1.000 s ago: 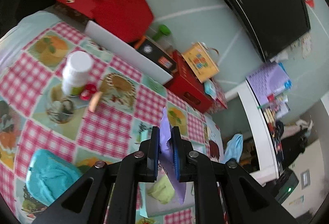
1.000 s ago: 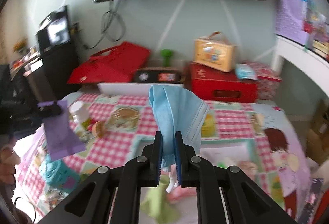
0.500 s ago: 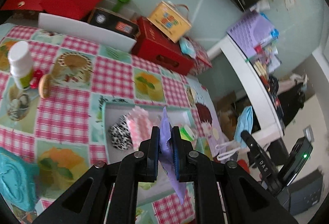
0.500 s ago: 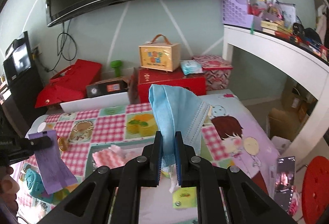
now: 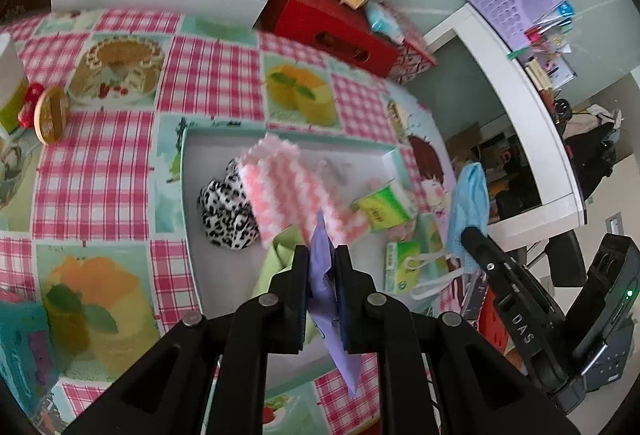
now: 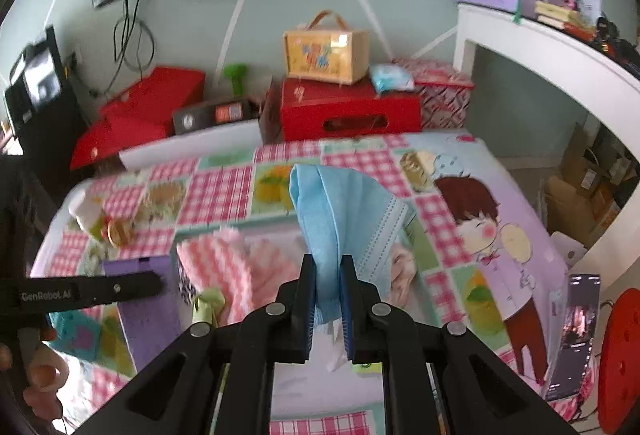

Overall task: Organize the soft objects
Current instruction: 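Carry the purple packet and blue masks over the white tray with both tools, then open both tools to drop the purple packet and masks into the tray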

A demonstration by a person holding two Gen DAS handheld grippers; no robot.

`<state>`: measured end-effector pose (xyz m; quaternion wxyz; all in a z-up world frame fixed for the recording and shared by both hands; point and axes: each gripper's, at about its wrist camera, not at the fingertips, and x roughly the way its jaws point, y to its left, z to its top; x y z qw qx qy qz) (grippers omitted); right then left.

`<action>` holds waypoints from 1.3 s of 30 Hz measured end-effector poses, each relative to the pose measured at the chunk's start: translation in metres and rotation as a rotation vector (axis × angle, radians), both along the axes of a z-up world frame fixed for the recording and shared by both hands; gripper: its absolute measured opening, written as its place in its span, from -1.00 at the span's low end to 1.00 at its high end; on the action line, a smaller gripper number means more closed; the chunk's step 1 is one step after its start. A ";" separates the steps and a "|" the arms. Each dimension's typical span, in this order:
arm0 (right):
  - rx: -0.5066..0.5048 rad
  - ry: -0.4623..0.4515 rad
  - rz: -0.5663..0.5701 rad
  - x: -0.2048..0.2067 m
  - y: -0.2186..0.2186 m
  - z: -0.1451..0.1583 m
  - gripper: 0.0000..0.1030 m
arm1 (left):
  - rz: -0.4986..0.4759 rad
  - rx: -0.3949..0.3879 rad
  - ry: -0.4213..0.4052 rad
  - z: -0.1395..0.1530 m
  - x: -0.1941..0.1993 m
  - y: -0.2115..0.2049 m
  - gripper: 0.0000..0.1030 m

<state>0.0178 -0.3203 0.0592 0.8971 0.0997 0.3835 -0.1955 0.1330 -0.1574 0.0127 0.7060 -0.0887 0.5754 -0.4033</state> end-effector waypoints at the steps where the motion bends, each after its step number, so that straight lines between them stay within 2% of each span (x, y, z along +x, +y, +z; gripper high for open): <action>1: 0.002 0.015 0.010 0.003 0.002 -0.005 -0.77 | -0.004 0.007 0.008 -0.003 0.001 0.000 -0.77; 5: -0.015 0.088 0.026 0.011 0.007 -0.025 -0.77 | -0.025 0.015 0.029 -0.012 0.000 -0.004 -0.77; 11: 0.019 0.185 0.029 0.017 0.002 -0.051 -0.77 | -0.049 0.067 0.037 -0.023 -0.001 -0.007 -0.77; 17: 0.031 0.209 0.035 0.018 0.001 -0.058 -0.73 | -0.021 0.063 0.027 -0.020 0.007 0.009 -0.77; 23: 0.039 0.252 0.041 0.022 0.002 -0.069 -0.73 | 0.008 0.127 0.038 -0.031 0.015 0.017 -0.77; 32: 0.069 0.349 0.047 0.026 0.000 -0.094 -0.71 | -0.044 0.191 0.079 -0.056 0.010 0.004 -0.76; 39: 0.063 0.358 0.051 0.026 0.002 -0.095 -0.71 | -0.061 0.218 0.067 -0.061 0.007 -0.003 -0.75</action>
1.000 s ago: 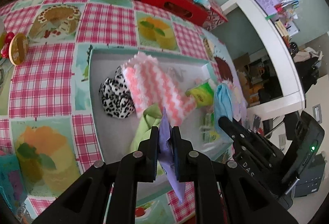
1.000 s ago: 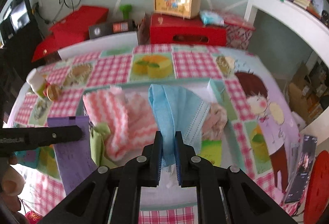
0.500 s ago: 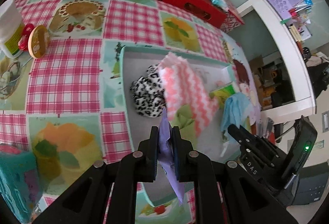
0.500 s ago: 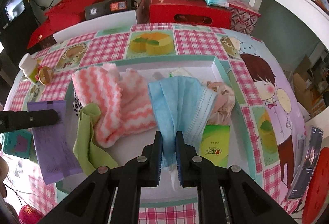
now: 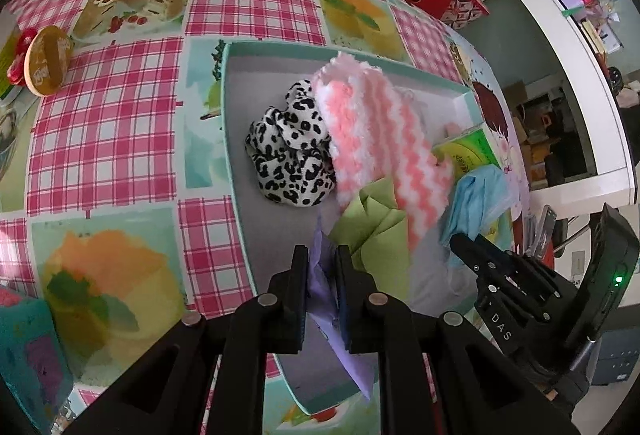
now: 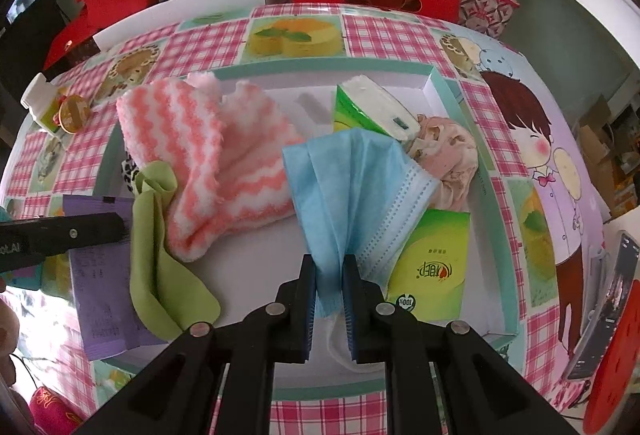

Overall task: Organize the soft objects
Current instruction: 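Open both tools to drop the purple packet and masks into the tray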

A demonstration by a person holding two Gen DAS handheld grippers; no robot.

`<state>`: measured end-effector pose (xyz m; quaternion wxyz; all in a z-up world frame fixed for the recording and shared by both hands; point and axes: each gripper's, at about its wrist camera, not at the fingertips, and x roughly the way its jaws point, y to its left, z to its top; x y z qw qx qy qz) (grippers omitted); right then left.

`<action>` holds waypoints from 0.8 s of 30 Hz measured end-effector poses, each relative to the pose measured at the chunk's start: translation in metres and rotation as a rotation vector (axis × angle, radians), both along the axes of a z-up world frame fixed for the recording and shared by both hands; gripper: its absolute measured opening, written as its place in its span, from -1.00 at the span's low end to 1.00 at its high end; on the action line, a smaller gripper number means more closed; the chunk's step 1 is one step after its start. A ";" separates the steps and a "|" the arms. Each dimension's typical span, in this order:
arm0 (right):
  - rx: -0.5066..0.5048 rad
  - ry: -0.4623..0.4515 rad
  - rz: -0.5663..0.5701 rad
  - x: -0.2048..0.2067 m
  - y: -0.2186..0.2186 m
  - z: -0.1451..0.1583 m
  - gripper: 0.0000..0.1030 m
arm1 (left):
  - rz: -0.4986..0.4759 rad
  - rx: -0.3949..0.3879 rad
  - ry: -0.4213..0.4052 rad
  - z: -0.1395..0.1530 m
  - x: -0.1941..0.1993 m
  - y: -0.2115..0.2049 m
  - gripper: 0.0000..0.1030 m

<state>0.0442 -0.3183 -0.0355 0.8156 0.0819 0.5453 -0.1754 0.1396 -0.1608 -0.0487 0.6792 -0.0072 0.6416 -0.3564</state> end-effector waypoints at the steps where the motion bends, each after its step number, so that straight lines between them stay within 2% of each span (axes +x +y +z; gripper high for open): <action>1: -0.001 0.001 0.000 0.000 0.000 0.000 -0.71 | -0.004 0.002 0.000 -0.001 -0.001 -0.003 -0.75; 9: -0.003 0.004 0.004 0.001 0.000 -0.001 -0.64 | -0.017 0.017 -0.004 -0.008 -0.002 -0.019 -0.74; 13: -0.012 -0.003 0.004 0.001 0.001 0.001 -0.38 | -0.004 0.023 -0.009 -0.006 -0.001 -0.016 -0.70; 14: -0.014 -0.007 0.005 0.001 0.001 0.002 -0.33 | 0.002 0.026 -0.017 -0.003 -0.001 -0.012 -0.64; 16: -0.018 -0.021 0.008 0.000 0.002 0.006 -0.33 | 0.017 0.028 -0.035 0.003 0.001 -0.008 -0.35; 17: -0.023 -0.030 0.009 0.000 0.003 0.009 -0.32 | 0.022 0.025 -0.043 0.006 0.001 -0.006 -0.12; 18: -0.027 -0.036 0.011 -0.001 0.003 0.011 -0.32 | 0.030 0.015 -0.054 0.011 0.001 -0.005 -0.03; 20: -0.041 -0.060 0.017 -0.001 0.005 0.018 -0.12 | 0.037 -0.006 -0.072 0.020 0.002 -0.001 -0.02; 24: -0.065 -0.105 0.027 -0.003 0.010 0.033 -0.05 | 0.051 -0.021 -0.121 0.036 0.001 0.004 -0.01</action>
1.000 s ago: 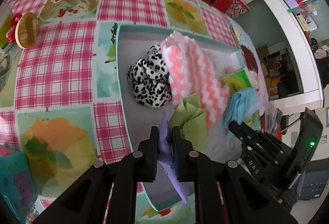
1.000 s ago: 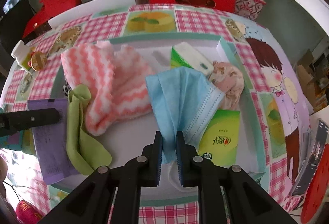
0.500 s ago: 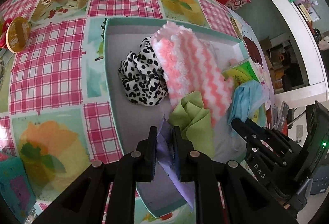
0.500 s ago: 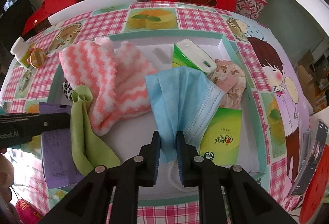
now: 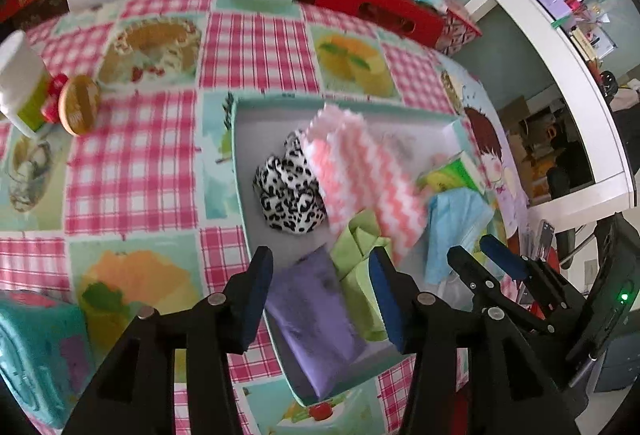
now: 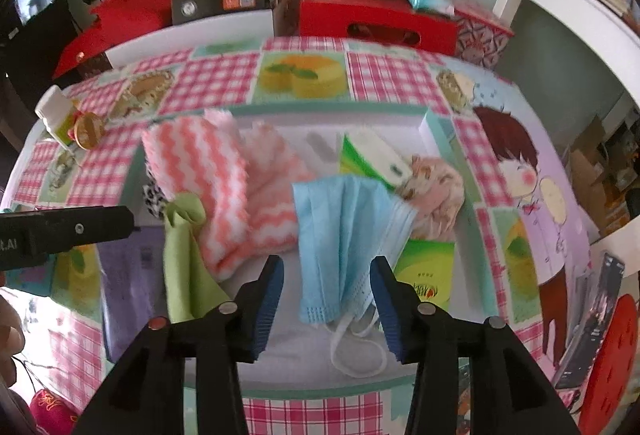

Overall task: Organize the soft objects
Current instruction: 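Open both tools to drop the purple packet and masks into the tray, then move both tools back toward the pill bottle and round sponge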

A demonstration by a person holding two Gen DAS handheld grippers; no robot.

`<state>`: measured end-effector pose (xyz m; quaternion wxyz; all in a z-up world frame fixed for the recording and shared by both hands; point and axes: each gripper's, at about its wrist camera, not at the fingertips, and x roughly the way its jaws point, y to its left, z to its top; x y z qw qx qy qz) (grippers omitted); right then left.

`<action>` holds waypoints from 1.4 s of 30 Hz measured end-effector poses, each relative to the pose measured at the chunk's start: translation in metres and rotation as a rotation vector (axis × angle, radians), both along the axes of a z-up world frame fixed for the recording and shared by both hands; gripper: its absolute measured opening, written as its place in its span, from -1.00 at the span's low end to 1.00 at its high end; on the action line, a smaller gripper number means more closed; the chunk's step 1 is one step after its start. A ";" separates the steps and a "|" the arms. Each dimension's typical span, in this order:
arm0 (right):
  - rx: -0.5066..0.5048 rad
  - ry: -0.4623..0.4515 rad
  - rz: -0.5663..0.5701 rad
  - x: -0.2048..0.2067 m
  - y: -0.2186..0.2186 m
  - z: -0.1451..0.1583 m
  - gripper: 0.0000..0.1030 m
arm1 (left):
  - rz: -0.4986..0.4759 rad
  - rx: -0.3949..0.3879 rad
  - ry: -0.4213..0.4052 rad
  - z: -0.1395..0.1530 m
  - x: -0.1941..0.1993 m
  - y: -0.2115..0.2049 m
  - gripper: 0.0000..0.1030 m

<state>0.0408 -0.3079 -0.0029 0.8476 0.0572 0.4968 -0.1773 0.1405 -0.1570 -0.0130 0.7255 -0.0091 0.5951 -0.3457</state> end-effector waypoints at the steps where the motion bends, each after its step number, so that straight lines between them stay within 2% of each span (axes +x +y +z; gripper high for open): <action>1: -0.004 -0.007 0.001 -0.001 0.001 0.003 -0.05 | 0.004 -0.003 -0.013 0.004 0.000 0.002 -0.01; 2: -0.007 -0.016 0.002 -0.001 0.002 0.006 -0.05 | 0.007 -0.006 -0.022 0.006 0.000 0.004 0.00; 5: -0.006 -0.032 0.005 -0.001 0.005 0.010 -0.05 | 0.028 0.000 -0.060 0.013 0.001 0.009 0.20; 7: -0.004 -0.030 0.003 0.000 0.005 0.009 -0.02 | 0.044 0.015 -0.082 0.014 0.002 0.012 0.23; 11: -0.010 -0.027 -0.009 0.000 0.004 0.008 0.40 | 0.071 0.042 -0.106 0.009 0.005 0.018 0.30; 16: -0.016 -0.020 -0.016 0.001 0.002 0.006 0.56 | 0.099 0.078 -0.140 0.006 0.008 0.020 0.33; 19: -0.017 -0.020 -0.023 0.001 0.001 0.005 0.59 | 0.115 0.093 -0.163 0.005 0.009 0.022 0.62; 21: -0.022 -0.023 -0.033 0.001 -0.001 0.004 0.78 | 0.135 0.108 -0.193 0.005 0.010 0.023 0.74; 22: -0.033 -0.030 -0.039 0.001 -0.002 0.005 1.00 | 0.146 0.121 -0.215 0.005 0.010 0.024 0.76; 26: -0.040 -0.039 -0.050 0.001 -0.004 0.006 1.00 | 0.184 0.175 -0.286 0.006 0.013 0.029 0.82; 31: -0.044 -0.030 -0.038 0.002 -0.001 0.005 1.00 | 0.205 0.171 -0.284 0.006 0.017 0.034 0.83; 36: -0.049 -0.050 -0.032 0.002 0.001 0.008 1.00 | 0.242 0.133 -0.293 0.020 0.020 0.047 0.83; 42: -0.019 -0.177 -0.006 0.003 0.011 0.028 1.00 | 0.355 0.060 -0.331 0.047 0.030 0.091 0.83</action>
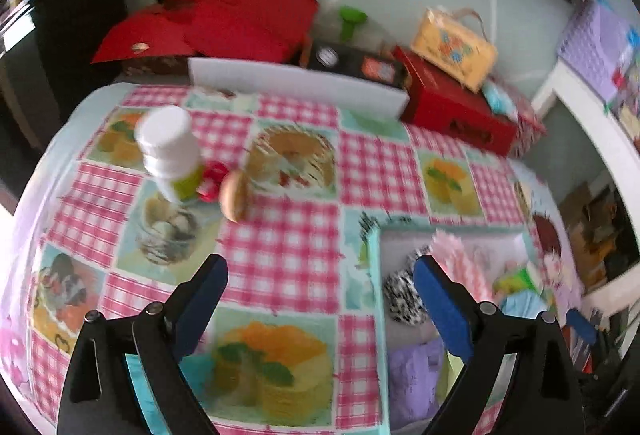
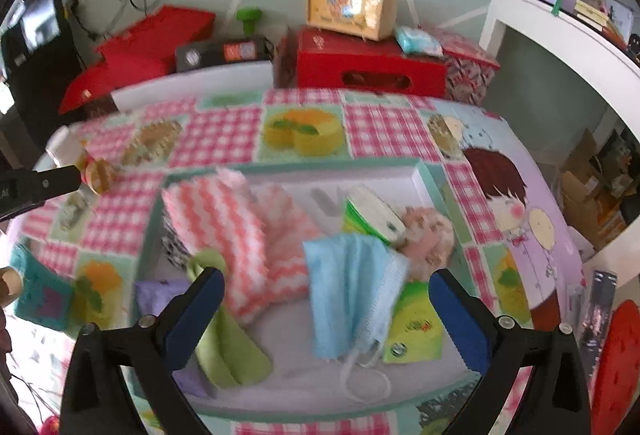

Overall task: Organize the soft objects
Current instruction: 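Move both tools back toward the pill bottle and round sponge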

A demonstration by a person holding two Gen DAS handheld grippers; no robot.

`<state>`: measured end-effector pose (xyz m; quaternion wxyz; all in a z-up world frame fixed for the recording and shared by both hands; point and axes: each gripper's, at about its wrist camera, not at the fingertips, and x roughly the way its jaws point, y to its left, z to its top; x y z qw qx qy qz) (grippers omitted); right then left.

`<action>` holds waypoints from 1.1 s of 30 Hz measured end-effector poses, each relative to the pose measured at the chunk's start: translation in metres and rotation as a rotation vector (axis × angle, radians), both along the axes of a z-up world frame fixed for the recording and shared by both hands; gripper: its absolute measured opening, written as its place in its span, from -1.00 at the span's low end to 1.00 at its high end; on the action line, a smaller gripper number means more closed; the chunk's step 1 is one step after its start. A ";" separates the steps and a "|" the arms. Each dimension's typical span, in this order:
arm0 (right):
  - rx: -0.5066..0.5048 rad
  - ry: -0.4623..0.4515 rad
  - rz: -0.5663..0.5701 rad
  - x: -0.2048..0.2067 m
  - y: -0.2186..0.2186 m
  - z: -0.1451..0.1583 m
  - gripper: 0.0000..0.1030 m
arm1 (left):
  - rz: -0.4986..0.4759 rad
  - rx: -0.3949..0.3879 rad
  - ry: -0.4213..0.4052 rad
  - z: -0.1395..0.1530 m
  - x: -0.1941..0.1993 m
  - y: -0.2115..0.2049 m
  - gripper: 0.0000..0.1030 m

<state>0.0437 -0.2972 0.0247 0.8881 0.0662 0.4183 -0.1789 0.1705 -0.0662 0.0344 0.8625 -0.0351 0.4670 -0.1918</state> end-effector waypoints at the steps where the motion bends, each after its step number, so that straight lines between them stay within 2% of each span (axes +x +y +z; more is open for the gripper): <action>1: 0.005 -0.029 0.015 0.001 0.004 0.004 1.00 | 0.025 -0.005 -0.008 0.003 0.003 0.009 0.83; 5: 0.064 -0.083 0.076 0.011 0.019 0.011 1.00 | 0.130 0.006 -0.023 0.010 0.017 0.050 0.83; 9: 0.072 -0.066 0.144 0.027 0.041 0.007 1.00 | 0.208 -0.020 0.011 0.006 0.029 0.084 0.83; 12: 0.084 -0.050 0.187 0.039 0.057 0.003 1.00 | 0.231 -0.043 0.051 0.000 0.035 0.099 0.83; 17: 0.090 -0.037 0.267 0.068 0.086 0.002 1.00 | 0.224 -0.042 0.109 -0.007 0.047 0.112 0.82; 21: 0.095 -0.015 0.332 0.099 0.115 -0.004 1.00 | 0.191 0.004 0.176 -0.018 0.065 0.114 0.82; 24: 0.107 -0.003 0.362 0.118 0.130 -0.008 0.91 | 0.178 -0.006 0.251 -0.030 0.082 0.118 0.82; 27: 0.124 0.018 0.384 0.142 0.144 -0.015 0.80 | 0.186 0.002 0.293 -0.037 0.097 0.122 0.82; 33: 0.161 0.062 0.411 0.182 0.164 -0.034 0.67 | 0.184 0.001 0.315 -0.044 0.113 0.122 0.82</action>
